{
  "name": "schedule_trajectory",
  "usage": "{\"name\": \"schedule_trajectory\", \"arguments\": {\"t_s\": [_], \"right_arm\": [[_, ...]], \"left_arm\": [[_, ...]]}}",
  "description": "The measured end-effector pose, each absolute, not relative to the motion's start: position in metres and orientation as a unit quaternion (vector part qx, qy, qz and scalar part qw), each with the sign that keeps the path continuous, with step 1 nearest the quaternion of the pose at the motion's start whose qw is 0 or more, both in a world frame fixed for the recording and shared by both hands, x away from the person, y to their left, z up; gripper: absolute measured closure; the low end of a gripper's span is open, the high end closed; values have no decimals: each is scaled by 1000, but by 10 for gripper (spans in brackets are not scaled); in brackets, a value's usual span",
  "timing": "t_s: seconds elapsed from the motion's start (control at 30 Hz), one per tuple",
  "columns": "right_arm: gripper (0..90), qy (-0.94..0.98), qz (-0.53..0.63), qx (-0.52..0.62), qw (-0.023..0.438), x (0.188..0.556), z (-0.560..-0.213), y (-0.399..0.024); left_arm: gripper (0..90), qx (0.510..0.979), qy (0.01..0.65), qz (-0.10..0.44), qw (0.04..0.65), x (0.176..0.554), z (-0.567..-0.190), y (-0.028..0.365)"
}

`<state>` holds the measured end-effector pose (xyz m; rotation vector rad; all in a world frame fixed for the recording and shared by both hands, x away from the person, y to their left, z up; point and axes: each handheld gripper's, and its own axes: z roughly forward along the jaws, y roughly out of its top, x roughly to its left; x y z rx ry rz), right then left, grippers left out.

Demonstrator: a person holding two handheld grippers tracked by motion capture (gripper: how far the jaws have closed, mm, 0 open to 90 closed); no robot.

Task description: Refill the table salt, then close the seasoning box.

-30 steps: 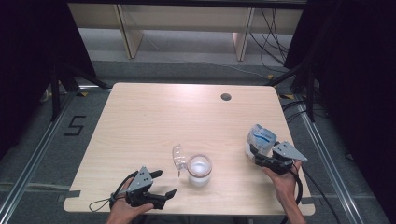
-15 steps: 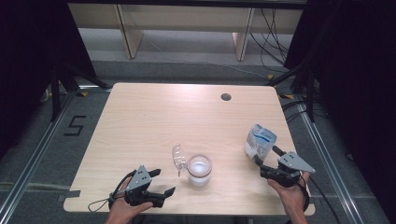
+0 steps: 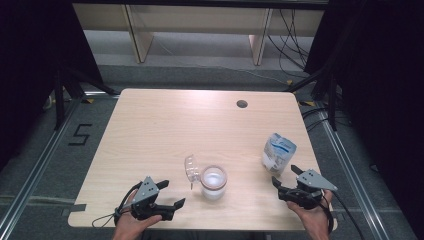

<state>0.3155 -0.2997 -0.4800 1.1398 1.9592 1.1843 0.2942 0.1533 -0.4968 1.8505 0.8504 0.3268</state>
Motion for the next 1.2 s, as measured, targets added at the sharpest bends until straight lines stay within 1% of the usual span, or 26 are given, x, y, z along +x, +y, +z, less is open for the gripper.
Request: {"name": "schedule_trajectory", "arguments": {"t_s": [0.03, 0.27, 0.33, 0.47, 0.5, 0.57, 0.6, 0.7, 0.73, 0.77, 0.83, 0.87, 1.07, 1.1, 1.17, 1.2], "right_arm": [[205, 738, 440, 418, 294, 315, -480, -301], [199, 742, 439, 418, 287, 306, -479, -302], [196, 742, 434, 430, 277, 301, -480, -299], [197, 755, 431, 414, 271, 299, -481, -298], [197, 752, 425, 429, 263, 295, -481, -295], [192, 760, 427, 413, 263, 296, -482, -295], [191, 761, 429, 415, 254, 294, -482, -294], [188, 768, 422, 412, 250, 291, -482, -293], [188, 766, 421, 414, 255, 290, -482, -293], [187, 768, 424, 412, 247, 289, -482, -291], [187, 770, 419, 409, 253, 288, -482, -290], [187, 771, 423, 409, 244, 287, -483, -289], [177, 780, 413, 405, 239, 284, -485, -286], [177, 783, 414, 392, 249, 285, -485, -286], [177, 785, 416, 398, 230, 283, -485, -284], [177, 784, 414, 400, 233, 282, -485, -283]], "left_arm": [[158, 767, 355, 138, 516, 295, -497, 153], [158, 772, 350, 142, 511, 295, -496, 154], [158, 769, 357, 139, 512, 295, -497, 154], [158, 773, 353, 144, 508, 295, -496, 155], [158, 773, 352, 144, 507, 296, -496, 155], [158, 773, 354, 145, 506, 296, -496, 155], [158, 773, 355, 146, 505, 295, -496, 155], [158, 772, 354, 145, 507, 296, -497, 155], [158, 773, 354, 145, 507, 296, -497, 156], [158, 773, 354, 146, 506, 296, -497, 156], [158, 772, 355, 146, 506, 295, -497, 156], [158, 771, 357, 145, 507, 295, -497, 156], [158, 768, 366, 145, 505, 295, -497, 155], [159, 767, 368, 145, 505, 295, -497, 155], [160, 766, 366, 142, 509, 296, -497, 157], [161, 764, 365, 143, 512, 296, -497, 157]]}}
